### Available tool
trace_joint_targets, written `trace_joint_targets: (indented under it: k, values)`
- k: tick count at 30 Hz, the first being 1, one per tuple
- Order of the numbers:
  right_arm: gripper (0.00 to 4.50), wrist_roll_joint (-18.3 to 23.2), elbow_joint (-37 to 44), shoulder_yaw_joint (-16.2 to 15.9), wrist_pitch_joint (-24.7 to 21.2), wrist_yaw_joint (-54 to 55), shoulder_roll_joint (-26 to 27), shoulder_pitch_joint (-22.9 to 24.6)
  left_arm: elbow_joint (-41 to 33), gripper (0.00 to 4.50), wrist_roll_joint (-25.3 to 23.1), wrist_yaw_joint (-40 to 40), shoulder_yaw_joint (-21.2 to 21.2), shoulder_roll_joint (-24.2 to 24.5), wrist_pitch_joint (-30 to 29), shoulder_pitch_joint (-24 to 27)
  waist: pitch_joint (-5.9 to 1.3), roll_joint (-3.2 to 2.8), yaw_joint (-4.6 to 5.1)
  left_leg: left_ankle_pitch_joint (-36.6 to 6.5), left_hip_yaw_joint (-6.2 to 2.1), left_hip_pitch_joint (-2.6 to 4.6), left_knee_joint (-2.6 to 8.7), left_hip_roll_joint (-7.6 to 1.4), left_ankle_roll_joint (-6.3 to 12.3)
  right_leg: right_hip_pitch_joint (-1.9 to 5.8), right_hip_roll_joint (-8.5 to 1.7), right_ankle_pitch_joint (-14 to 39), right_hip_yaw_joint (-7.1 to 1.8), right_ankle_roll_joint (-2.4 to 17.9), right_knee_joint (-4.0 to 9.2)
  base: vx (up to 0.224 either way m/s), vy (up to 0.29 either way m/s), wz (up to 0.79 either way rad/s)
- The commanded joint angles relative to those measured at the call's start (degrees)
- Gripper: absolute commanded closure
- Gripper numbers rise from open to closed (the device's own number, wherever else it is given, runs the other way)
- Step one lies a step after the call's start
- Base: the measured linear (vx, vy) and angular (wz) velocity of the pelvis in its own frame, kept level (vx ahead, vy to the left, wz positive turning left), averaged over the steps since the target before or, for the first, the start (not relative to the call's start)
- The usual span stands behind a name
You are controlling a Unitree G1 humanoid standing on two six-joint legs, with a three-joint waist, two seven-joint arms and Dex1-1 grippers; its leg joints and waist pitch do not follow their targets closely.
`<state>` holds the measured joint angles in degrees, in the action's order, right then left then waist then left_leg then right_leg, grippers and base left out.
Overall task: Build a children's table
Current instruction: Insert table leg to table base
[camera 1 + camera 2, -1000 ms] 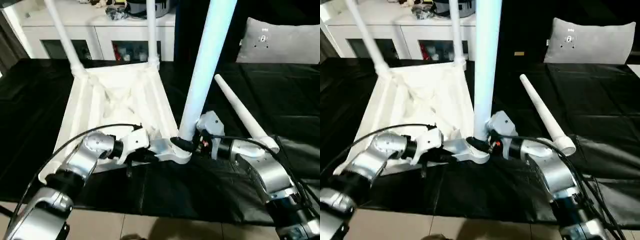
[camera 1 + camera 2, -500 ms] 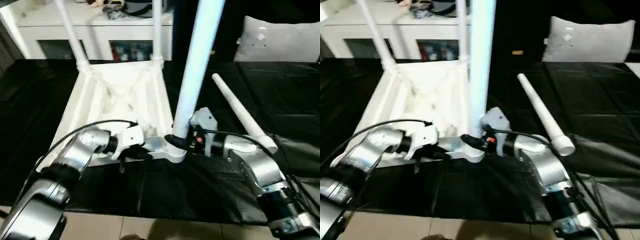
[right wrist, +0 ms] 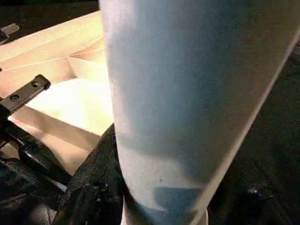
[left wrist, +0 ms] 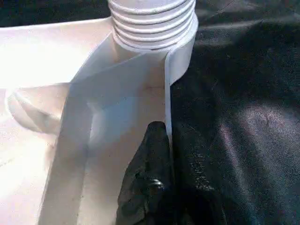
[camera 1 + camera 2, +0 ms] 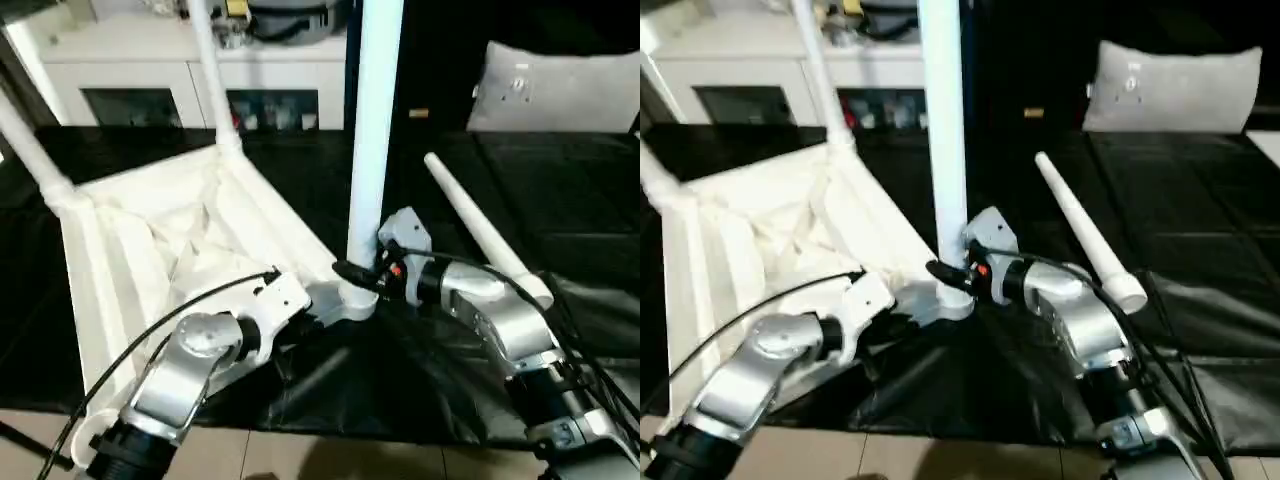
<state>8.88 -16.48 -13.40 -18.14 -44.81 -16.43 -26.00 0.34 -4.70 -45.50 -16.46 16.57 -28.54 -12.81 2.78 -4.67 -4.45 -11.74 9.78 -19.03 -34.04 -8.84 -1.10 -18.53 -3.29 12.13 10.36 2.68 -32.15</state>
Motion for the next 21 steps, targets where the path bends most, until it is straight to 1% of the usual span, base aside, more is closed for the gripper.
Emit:
trace_joint_targets:
  k: [1,2,3,4,5,6,7,8,9,10,11,12,13,14,15,16,17,18,19,20,21]
  values:
    - [2.62,-2.0,-3.9,-4.0,-4.7,-1.3,-0.2,3.9,-2.1,4.50,-1.4,2.6,1.3,1.4,1.1,-3.3,-1.16,-0.61,1.14,-43.7,-5.28,0.59,7.75,-8.03,-3.54,0.63,-6.27,29.6,-4.92,-2.0,3.33,0.000,0.000,0.00]
    - [2.62,-2.0,-3.9,-4.0,-4.7,-1.3,-0.2,3.9,-2.1,4.50,-1.4,2.6,1.4,1.4,1.1,-3.3,-1.16,-0.61,1.14,-43.7,-5.28,0.59,7.75,-8.03,-3.54,0.63,-6.27,29.6,-4.92,-2.0,3.33,0.000,0.000,0.00]
    - [2.62,-1.9,-3.8,-3.9,-4.8,-1.2,-0.2,4.0,-2.1,4.50,-1.4,2.5,1.5,1.7,1.0,-3.4,-1.16,-0.26,0.90,-45.8,-4.88,0.77,8.50,-7.65,-5.51,0.08,-6.78,26.6,-6.36,0.8,2.57,0.000,0.000,0.00]
    - [2.62,-1.8,-4.0,-3.8,-4.7,-1.0,-0.1,4.2,-2.4,4.50,-1.4,2.2,1.5,1.9,1.0,-3.5,-1.06,0.99,1.06,-41.4,-4.42,1.78,6.18,-5.32,-5.44,-1.60,-8.51,34.9,-6.95,1.3,5.37,0.000,0.000,0.00]
    - [2.62,-1.8,-4.3,-3.7,-4.6,-0.8,0.1,4.2,-2.5,4.50,-1.1,1.6,1.5,2.1,1.0,-3.5,-0.82,1.50,0.72,-32.2,-3.87,2.49,3.30,-3.60,-2.32,-2.57,-10.09,45.5,-6.95,0.0,7.80,0.000,0.000,0.00]
    - [2.62,-1.9,-4.6,-3.6,-4.6,-0.7,0.3,4.3,-2.8,4.50,-0.9,1.4,1.4,2.3,0.8,-3.5,-0.79,1.31,0.63,-27.8,-3.80,2.31,2.50,-3.34,-0.92,-2.19,-10.54,47.6,-6.76,-0.5,8.40,0.000,0.000,0.00]
    - [2.62,-1.9,-5.0,-3.4,-4.4,-0.6,0.7,4.1,-2.9,4.50,-0.8,1.1,1.2,2.6,0.9,-3.6,-0.77,0.90,0.64,-24.3,-3.97,1.05,3.25,-3.76,0.21,-1.15,-9.64,46.6,-6.04,-1.6,8.33,0.000,0.000,0.00]
    - [2.62,-1.8,-5.7,-3.2,-4.2,-0.3,1.2,3.9,-3.0,4.50,-0.6,0.8,1.0,2.9,0.8,-3.6,-0.87,0.48,1.10,-28.1,-4.55,0.95,4.48,-4.87,-0.55,-1.20,-8.13,41.7,-5.37,-1.8,7.60,0.000,0.000,0.00]
    - [2.62,-1.6,-6.2,-3.0,-4.3,-0.2,1.6,3.7,-3.0,4.50,-0.5,0.6,0.8,3.1,0.8,-3.7,-1.01,0.26,1.35,-31.1,-4.84,1.17,4.97,-5.44,-1.30,-1.26,-7.66,38.8,-5.36,-1.5,7.17,0.000,0.000,0.00]
    - [2.62,-1.4,-6.6,-2.7,-4.5,0.0,2.0,3.4,-2.9,4.50,-0.4,0.5,0.6,3.3,0.9,-3.7,-1.01,0.09,1.78,-35.8,-5.21,1.11,5.77,-5.96,-2.47,-1.07,-7.39,34.4,-5.58,-0.5,6.30,0.000,0.000,0.00]
    - [2.62,-0.9,-7.7,-2.1,-4.9,0.6,2.7,2.8,-2.6,4.50,-0.4,0.2,0.3,3.7,1.3,-3.9,-0.94,0.15,1.89,-38.1,-5.28,0.95,6.05,-5.88,-3.03,-0.96,-7.78,33.7,-5.86,0.4,5.95,0.000,0.000,0.00]
    - [2.62,-0.7,-8.4,-1.7,-4.9,0.9,3.1,2.4,-2.5,4.50,-0.4,0.0,0.1,3.9,1.6,-4.0,-0.90,0.19,1.93,-38.5,-5.22,1.04,5.95,-5.71,-3.13,-1.09,-7.99,34.5,-5.94,0.6,5.98,0.000,0.000,0.00]
    - [2.62,-0.6,-9.0,-1.5,-4.8,1.1,3.4,2.1,-2.3,4.50,-0.4,-0.2,-0.1,4.0,1.9,-4.1,-0.76,0.34,2.05,-37.8,-5.06,1.18,5.58,-5.27,-2.96,-1.27,-8.37,37.0,-5.91,0.5,6.42,0.000,0.000,0.00]
    - [2.62,-0.6,-9.1,-1.5,-4.8,1.1,3.5,2.1,-2.3,4.50,-0.4,-0.3,-0.1,4.1,1.9,-4.1,-0.61,0.40,2.12,-36.4,-4.93,1.30,5.11,-5.01,-2.54,-1.39,-8.69,39.8,-5.73,-0.1,7.05,0.000,0.000,0.00]
    - [2.62,-0.7,-9.8,-1.3,-4.5,1.3,3.8,1.7,-2.1,4.50,-0.5,-0.5,-0.3,4.3,2.2,-4.3,-0.55,0.45,2.15,-35.8,-4.87,1.41,4.91,-4.91,-2.37,-1.53,-8.69,40.9,-5.63,-0.4,7.31,0.000,0.000,0.00]
    - [2.62,-0.7,-10.2,-1.3,-4.3,1.4,3.9,1.5,-1.9,4.50,-0.6,-0.6,-0.4,4.4,2.3,-4.5,-0.43,0.50,2.31,-35.4,-4.83,1.68,4.62,-4.72,-2.10,-1.77,-8.56,42.5,-5.22,-1.1,7.74,0.000,0.000,0.00]
    - [2.62,-0.7,-10.5,-1.2,-4.2,1.5,4.0,1.3,-1.8,4.50,-0.7,-0.8,-0.6,4.5,2.5,-4.6,-0.35,0.46,2.51,-35.8,-4.88,1.76,4.59,-4.77,-2.05,-1.76,-8.38,42.9,-4.89,-1.6,7.92,0.000,0.000,0.00]
    - [2.62,-0.8,-10.9,-1.1,-4.0,1.5,4.3,1.0,-1.7,4.50,-0.7,-0.9,-0.7,4.6,2.6,-4.8,-0.33,0.40,2.64,-36.3,-4.95,1.78,4.66,-4.84,-2.12,-1.77,-8.29,42.7,-4.75,-1.8,7.90,0.000,0.000,0.00]
    - [2.62,-0.9,-11.2,-1.0,-3.9,1.4,4.4,0.9,-1.6,4.50,-0.6,-0.9,-0.8,4.6,2.7,-4.9,-0.25,0.18,2.91,-38.3,-5.19,1.77,4.99,-5.06,-2.53,-1.68,-7.96,42.0,-4.44,-2.0,7.70,0.000,0.000,0.00]
    - [2.62,-1.2,-11.7,-0.8,-3.7,1.4,4.7,0.7,-1.5,4.50,-0.4,-0.9,-1.1,4.8,2.8,-5.1,-0.23,0.09,3.20,-40.7,-5.44,1.68,5.46,-5.38,-3.11,-1.46,-7.75,40.8,-4.31,-1.9,7.29,0.000,0.000,0.00]
    - [2.62,-1.0,-11.9,-0.6,-3.7,1.1,5.0,0.5,-1.4,4.50,-0.3,-0.9,-1.2,4.8,2.9,-5.1,-0.21,-0.01,3.24,-41.8,-5.55,1.60,5.70,-5.50,-3.36,-1.37,-7.68,40.3,-4.30,-1.8,7.06,0.000,0.000,0.00]
